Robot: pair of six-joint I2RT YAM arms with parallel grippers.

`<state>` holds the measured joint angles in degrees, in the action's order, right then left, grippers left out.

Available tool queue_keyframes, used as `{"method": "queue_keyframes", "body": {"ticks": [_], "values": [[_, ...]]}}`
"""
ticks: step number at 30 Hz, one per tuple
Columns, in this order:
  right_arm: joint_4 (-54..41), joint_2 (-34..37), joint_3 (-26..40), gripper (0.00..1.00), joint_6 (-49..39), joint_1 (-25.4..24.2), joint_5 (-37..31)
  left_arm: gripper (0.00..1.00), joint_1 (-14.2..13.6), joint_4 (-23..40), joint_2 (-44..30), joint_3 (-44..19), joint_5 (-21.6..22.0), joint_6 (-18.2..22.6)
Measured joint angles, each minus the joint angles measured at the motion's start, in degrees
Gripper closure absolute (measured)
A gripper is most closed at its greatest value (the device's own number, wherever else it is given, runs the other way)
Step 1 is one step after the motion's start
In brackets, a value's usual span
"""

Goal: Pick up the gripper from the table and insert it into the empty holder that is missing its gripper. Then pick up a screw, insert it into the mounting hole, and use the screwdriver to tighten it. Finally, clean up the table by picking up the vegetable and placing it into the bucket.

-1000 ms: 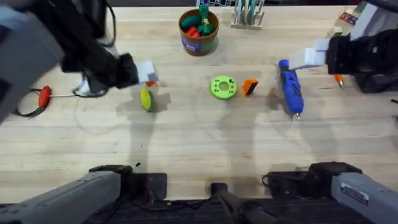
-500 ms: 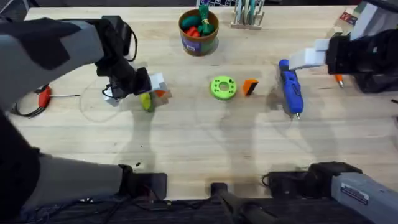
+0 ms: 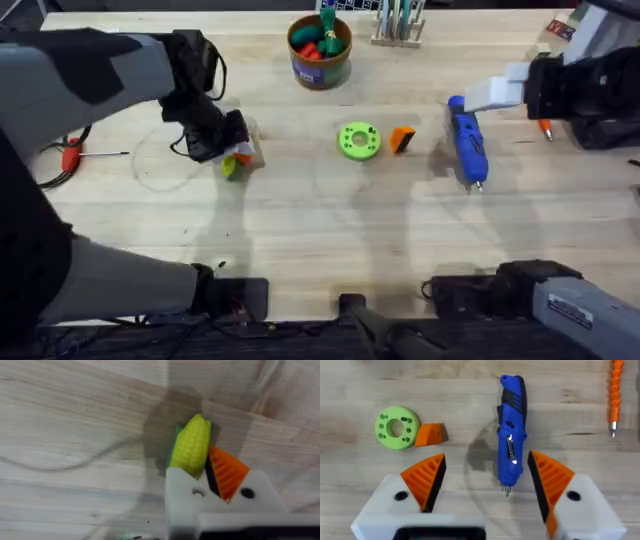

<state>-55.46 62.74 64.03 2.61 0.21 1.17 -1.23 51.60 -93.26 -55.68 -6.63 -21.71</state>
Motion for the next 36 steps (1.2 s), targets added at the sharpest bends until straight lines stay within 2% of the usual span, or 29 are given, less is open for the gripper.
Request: {"method": "queue_keyframes", "body": {"ticks": [11,15,20,29,36], "values": [[0.0,0.0,0.0,0.007,0.0,0.0,0.0,0.991,-0.1,0.2,0.0,-0.1,0.0,0.0],[0.0,0.0,0.0,0.009,0.0,0.0,0.0,0.991,-0.1,3.2,0.0,-0.9,0.5,0.4],[0.0,0.0,0.0,0.010,0.0,0.0,0.0,0.991,-0.1,9.3,1.3,-6.5,0.9,1.3],[0.0,0.0,0.0,0.009,0.0,0.0,0.0,0.991,-0.1,19.9,10.2,-20.5,1.0,5.5],[0.0,0.0,0.0,0.008,0.0,0.0,0.0,0.991,-0.1,24.1,14.8,-26.6,1.5,8.5]]}}
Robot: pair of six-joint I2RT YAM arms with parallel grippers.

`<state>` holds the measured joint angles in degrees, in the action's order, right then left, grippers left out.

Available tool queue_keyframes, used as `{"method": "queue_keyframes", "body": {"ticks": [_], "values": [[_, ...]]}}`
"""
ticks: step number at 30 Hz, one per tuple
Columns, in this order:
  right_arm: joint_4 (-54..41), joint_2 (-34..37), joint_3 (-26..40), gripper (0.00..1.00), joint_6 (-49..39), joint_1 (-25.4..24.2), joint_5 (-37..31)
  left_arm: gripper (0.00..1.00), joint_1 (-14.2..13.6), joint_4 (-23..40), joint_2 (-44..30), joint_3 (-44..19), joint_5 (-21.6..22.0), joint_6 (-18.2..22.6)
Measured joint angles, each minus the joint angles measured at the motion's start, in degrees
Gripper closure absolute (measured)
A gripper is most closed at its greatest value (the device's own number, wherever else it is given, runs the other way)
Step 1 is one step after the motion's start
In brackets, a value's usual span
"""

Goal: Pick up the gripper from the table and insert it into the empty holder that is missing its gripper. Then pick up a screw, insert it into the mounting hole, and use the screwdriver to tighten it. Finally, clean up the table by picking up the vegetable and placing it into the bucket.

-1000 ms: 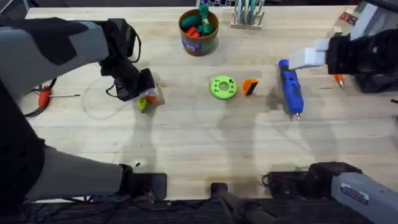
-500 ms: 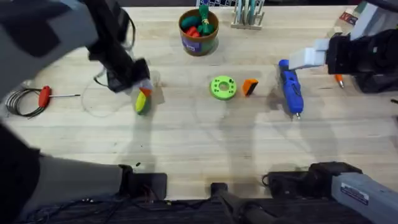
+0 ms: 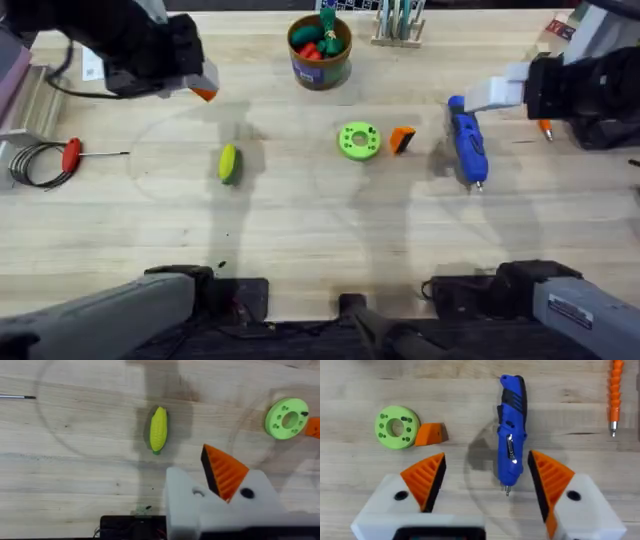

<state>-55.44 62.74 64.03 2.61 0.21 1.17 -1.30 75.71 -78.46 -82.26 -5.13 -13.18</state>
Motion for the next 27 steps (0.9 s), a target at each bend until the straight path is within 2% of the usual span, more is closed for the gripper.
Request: {"method": "queue_keyframes", "body": {"ticks": [8,14,15,27], "values": [[0.0,0.0,0.0,0.010,0.0,0.0,0.0,0.979,0.0,0.3,1.6,-0.4,0.1,1.0],[0.0,0.0,0.0,0.007,0.0,0.0,0.0,0.073,0.0,0.2,1.7,-0.4,0.3,1.1],[0.0,0.0,0.0,0.008,0.0,0.0,0.0,0.033,0.0,0.2,1.6,-0.4,0.3,1.2],[0.0,0.0,0.0,0.010,0.0,0.0,0.0,0.015,0.0,0.2,1.6,-0.4,0.3,1.2]]}}
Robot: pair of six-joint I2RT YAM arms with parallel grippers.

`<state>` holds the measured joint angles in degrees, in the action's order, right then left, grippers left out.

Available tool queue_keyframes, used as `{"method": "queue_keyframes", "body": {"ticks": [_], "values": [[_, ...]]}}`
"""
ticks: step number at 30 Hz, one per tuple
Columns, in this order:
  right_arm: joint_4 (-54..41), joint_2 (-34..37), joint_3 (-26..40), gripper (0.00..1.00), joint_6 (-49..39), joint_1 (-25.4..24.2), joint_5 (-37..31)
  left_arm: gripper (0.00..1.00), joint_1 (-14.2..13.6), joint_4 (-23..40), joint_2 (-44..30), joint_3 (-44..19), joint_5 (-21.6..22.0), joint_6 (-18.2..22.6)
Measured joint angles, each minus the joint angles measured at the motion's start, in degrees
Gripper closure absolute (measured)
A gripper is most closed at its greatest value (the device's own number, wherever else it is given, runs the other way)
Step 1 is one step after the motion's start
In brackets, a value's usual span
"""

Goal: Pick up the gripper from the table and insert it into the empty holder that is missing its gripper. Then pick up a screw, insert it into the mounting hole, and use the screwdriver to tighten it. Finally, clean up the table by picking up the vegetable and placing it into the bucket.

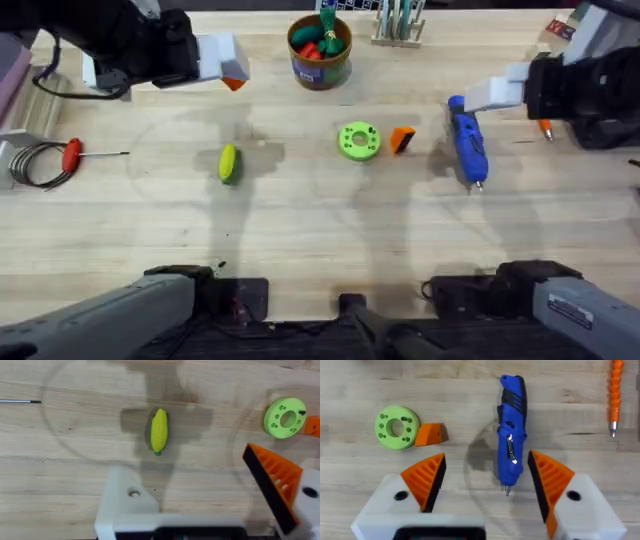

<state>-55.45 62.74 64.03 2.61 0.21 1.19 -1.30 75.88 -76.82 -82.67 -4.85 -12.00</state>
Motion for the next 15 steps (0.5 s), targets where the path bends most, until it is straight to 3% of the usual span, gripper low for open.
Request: {"method": "queue_keyframes", "body": {"ticks": [7,15], "values": [[0.0,0.0,0.0,0.007,0.0,0.0,0.0,0.015,0.0,3.6,0.0,0.0,0.2,0.0],[0.0,0.0,0.0,0.009,0.0,0.0,0.0,0.016,0.0,2.4,0.0,0.0,1.7,0.3]]}}
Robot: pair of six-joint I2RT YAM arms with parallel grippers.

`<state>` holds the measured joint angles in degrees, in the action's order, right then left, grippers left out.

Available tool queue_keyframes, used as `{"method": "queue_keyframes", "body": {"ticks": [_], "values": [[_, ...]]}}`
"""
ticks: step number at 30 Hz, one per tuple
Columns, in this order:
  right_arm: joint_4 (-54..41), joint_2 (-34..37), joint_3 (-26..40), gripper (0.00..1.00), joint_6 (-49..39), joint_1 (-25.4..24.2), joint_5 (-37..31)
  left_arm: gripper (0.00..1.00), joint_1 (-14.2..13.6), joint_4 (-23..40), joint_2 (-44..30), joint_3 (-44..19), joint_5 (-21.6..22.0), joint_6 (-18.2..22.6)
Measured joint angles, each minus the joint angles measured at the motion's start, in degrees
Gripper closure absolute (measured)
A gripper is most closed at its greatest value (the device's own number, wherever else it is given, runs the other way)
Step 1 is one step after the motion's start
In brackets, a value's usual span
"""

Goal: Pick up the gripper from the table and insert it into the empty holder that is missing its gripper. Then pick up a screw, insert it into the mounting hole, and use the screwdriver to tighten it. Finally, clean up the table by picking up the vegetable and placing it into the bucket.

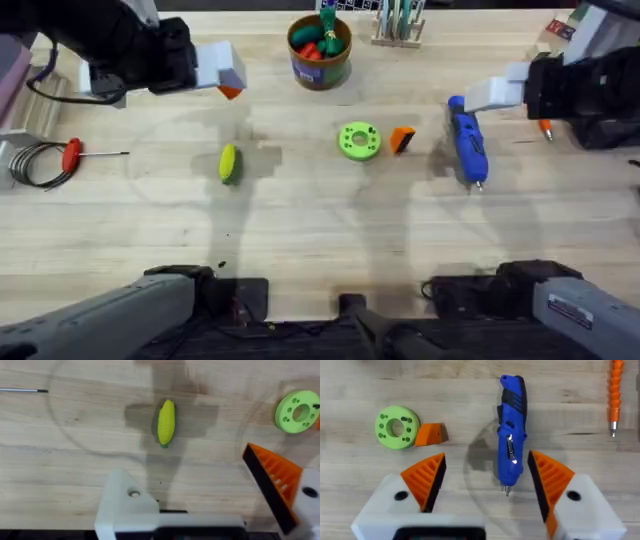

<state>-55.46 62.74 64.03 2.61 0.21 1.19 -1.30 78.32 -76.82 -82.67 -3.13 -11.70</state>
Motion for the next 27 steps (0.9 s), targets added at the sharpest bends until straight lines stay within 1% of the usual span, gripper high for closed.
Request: {"method": "queue_keyframes", "body": {"ticks": [3,7,9,13,16,20,25,27], "values": [[0.0,0.0,0.0,0.009,0.0,0.0,0.0,0.015,0.0,-2.3,0.0,0.0,0.2,2.0],[0.0,0.0,0.0,0.008,0.0,0.0,0.0,0.016,-0.7,-6.8,0.1,0.0,0.4,7.0],[0.0,0.0,0.0,0.009,0.0,0.0,0.0,0.016,-0.9,-8.4,0.5,0.1,0.4,8.9],[0.0,0.0,0.0,0.009,0.0,0.0,0.0,0.013,-1.0,-11.0,4.0,1.0,0.7,11.5],[0.0,0.0,0.0,0.009,0.0,0.0,0.0,0.014,-1.0,-14.4,8.7,4.0,1.1,13.3],[0.0,0.0,0.0,0.009,0.0,0.0,0.0,0.014,-1.0,-23.3,15.5,11.6,1.3,15.0],[0.0,0.0,0.0,0.009,0.0,0.0,0.0,0.015,-1.0,-36.0,24.0,23.9,1.3,15.8],[0.0,0.0,0.0,0.009,0.0,0.0,0.0,0.015,-1.0,-41.9,28.3,29.9,1.3,16.0]]}}
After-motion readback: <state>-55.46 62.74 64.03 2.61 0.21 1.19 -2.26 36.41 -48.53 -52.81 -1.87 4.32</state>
